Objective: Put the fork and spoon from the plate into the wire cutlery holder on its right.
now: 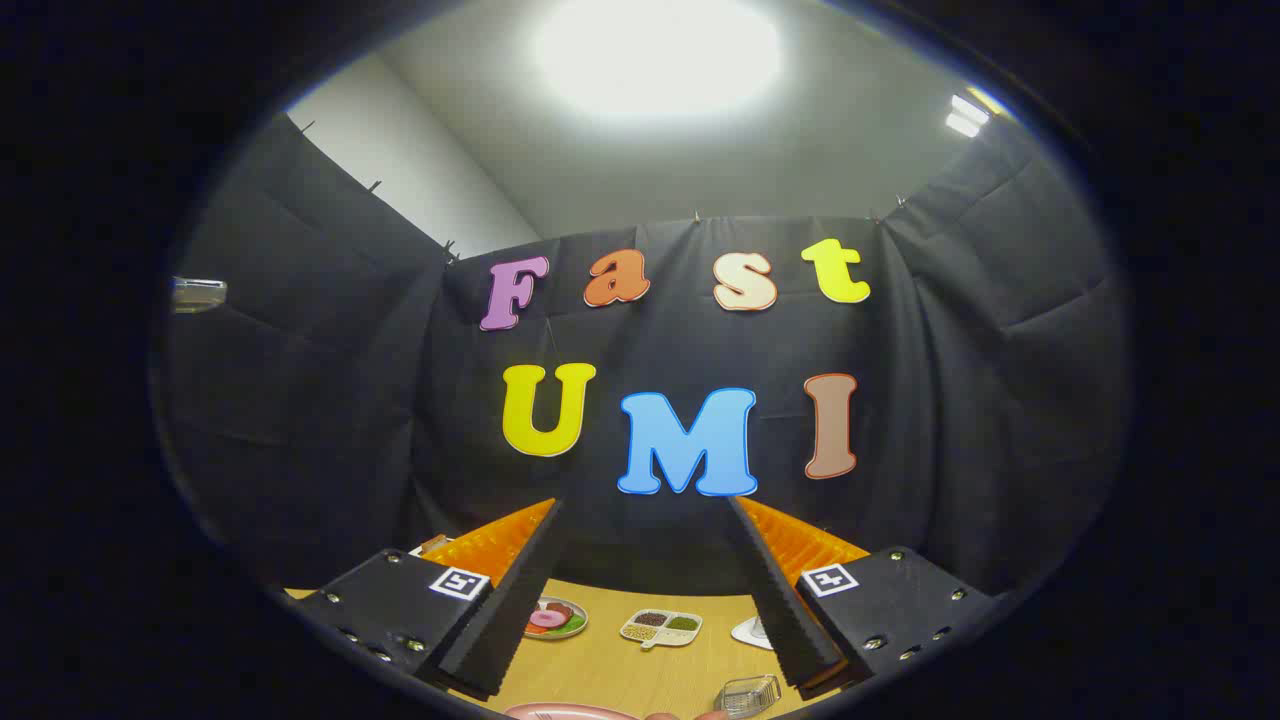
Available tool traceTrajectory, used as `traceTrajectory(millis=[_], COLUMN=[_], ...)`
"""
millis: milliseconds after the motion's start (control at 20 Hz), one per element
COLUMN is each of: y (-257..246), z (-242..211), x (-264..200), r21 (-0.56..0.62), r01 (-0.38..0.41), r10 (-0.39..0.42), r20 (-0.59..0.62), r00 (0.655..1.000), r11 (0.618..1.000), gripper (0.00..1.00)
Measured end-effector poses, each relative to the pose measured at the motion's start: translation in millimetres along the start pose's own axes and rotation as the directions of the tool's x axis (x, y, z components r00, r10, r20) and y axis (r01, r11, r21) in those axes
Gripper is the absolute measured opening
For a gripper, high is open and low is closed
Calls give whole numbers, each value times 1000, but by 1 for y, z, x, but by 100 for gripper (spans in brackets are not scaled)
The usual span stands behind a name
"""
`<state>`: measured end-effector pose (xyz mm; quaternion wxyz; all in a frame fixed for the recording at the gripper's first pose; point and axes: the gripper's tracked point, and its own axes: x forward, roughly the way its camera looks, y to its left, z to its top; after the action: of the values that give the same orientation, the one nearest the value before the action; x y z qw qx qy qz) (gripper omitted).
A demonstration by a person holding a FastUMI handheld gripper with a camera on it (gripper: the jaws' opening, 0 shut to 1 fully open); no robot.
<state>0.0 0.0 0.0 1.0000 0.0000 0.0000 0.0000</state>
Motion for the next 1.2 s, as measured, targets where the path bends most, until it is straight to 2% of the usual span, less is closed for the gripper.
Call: traceTrajectory(millis=[900,1100,1200], y=[-1,6,12], z=[-42,-86,-119], x=[-2,-10,-18], r21=[-24,6,24], r01=[-23,-49,-74], r10=[19,49,78], r20=[-152,-280,-364], r00=[988,959,928], r11=[999,999,997], gripper=[98,98,98])
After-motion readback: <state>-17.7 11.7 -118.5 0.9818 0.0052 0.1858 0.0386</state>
